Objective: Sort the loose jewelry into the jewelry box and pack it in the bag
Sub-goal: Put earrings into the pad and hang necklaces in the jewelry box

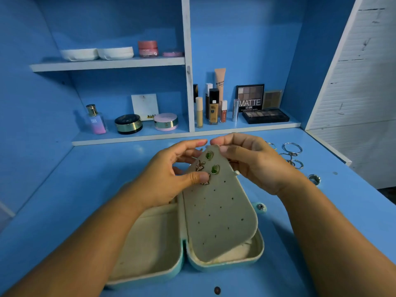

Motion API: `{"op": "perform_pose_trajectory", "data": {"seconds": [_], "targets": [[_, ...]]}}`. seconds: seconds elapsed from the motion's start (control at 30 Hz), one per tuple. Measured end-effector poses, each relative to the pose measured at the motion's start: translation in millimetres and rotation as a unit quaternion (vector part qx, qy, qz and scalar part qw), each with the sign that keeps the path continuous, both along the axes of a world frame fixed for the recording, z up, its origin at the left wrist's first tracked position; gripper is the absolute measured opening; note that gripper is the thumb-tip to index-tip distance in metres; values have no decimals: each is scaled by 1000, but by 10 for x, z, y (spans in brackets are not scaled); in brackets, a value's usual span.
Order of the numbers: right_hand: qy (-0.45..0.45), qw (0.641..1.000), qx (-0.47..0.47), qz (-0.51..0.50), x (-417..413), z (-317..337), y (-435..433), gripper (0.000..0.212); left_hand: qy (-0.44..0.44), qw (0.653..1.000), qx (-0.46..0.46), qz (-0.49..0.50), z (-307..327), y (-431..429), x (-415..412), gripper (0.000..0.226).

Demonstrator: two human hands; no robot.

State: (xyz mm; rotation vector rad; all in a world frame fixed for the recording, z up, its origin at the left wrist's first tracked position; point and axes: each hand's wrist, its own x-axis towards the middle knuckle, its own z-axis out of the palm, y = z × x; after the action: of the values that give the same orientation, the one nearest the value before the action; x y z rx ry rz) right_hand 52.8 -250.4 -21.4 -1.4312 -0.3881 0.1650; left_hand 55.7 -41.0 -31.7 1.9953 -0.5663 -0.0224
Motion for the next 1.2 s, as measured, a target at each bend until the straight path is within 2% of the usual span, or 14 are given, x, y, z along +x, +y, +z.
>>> {"op": "perform_pose_trajectory", "data": {"seconds": [0.2, 0.27, 0.3, 0.37, 0.43, 0.5, 0.53, 0.7, 0.87, 1.03, 1.2], "targets": [[-5, 993, 54, 108, 21, -48, 29, 45, 14, 998, -59, -35, 19, 181, 59, 63], [9, 993, 64, 98, 42, -31, -8, 36, 30, 996, -74, -46, 13, 216, 94, 62], [12, 997, 53, 57, 68, -31, -39, 28, 38, 994, -84, -51, 2, 228, 113, 63], [-2, 995, -30, -99, 138, -51, -102, 13, 50, 993, -97, -55, -19, 260, 150, 67], [-38, 944, -186, -269, 225, -130, -182, 14, 61, 990, -112, -56, -43, 300, 186, 72], [-70, 881, -331, -331, 285, -199, -254, 13, 73, 986, -131, -68, -63, 339, 212, 76], [-76, 863, -375, -329, 299, -222, -285, 12, 81, 983, -143, -76, -73, 352, 222, 76], [-123, 824, -492, -252, 306, -261, -317, 10, 110, 974, -172, -95, -85, 375, 231, 59], [-148, 813, -530, -191, 324, -273, -283, 10, 131, 964, -194, -124, -120, 420, 268, 59], [-169, 797, -545, -198, 333, -284, -250, 12, 150, 955, -211, -143, -139, 442, 310, 63], [-184, 773, -572, -205, 372, -322, -220, 13, 153, 953, -214, -149, -132, 438, 313, 57]]}}
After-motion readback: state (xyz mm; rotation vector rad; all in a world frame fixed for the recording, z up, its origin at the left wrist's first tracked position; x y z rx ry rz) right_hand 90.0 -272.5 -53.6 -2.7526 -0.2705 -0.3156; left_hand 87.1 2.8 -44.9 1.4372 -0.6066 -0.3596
